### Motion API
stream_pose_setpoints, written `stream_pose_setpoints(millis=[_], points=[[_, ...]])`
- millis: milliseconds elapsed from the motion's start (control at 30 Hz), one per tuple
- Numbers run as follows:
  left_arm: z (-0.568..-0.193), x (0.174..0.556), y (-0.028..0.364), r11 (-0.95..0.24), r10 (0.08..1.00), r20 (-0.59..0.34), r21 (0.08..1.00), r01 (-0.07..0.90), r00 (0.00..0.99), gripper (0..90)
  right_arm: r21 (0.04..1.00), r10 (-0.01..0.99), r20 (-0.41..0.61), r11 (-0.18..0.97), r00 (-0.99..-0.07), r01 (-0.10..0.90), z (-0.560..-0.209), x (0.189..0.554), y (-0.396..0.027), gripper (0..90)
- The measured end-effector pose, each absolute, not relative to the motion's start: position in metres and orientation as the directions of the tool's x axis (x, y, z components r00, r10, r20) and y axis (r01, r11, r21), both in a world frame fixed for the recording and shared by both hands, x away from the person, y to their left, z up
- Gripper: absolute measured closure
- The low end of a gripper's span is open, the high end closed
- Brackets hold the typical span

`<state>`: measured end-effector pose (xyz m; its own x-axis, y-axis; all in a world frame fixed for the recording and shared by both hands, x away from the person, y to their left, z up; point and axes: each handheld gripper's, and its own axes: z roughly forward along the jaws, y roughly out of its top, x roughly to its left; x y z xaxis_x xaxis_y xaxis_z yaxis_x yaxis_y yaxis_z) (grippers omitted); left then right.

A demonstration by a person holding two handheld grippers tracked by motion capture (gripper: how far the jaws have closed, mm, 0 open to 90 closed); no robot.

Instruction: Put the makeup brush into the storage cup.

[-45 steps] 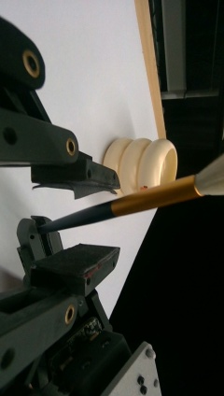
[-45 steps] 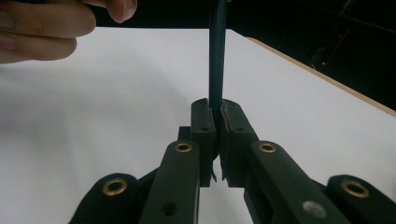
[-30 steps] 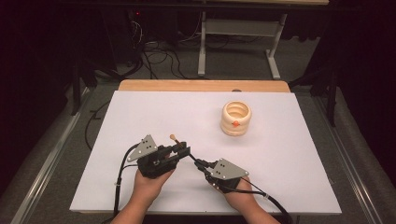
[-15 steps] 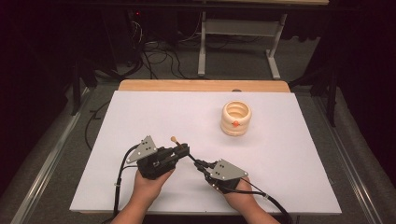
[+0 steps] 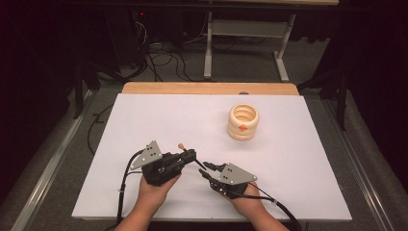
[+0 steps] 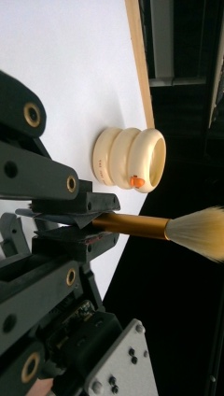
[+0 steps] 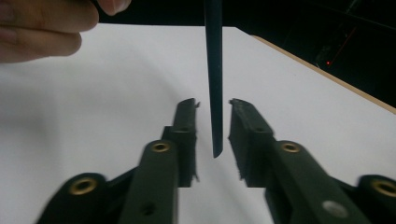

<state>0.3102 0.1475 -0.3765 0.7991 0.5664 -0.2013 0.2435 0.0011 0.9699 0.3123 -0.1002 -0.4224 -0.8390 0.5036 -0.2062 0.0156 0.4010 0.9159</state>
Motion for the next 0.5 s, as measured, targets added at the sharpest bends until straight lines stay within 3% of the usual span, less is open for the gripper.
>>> stream_pose_setpoints(millis=[233,500], points=[[-0.378,0.310,0.144,-0.034,0.576,-0.185,0.968,0.250,0.797,83.1,0.934,0.506,-0.183,0.356,-0.843,0.011,-0.417,0.312,-0.103,63.7],[-0.383,0.307,0.130,-0.103,0.565,-0.149,0.963,0.248,0.812,83.1,0.935,0.494,-0.201,0.353,-0.846,-0.016,-0.413,0.308,-0.101,71.1]])
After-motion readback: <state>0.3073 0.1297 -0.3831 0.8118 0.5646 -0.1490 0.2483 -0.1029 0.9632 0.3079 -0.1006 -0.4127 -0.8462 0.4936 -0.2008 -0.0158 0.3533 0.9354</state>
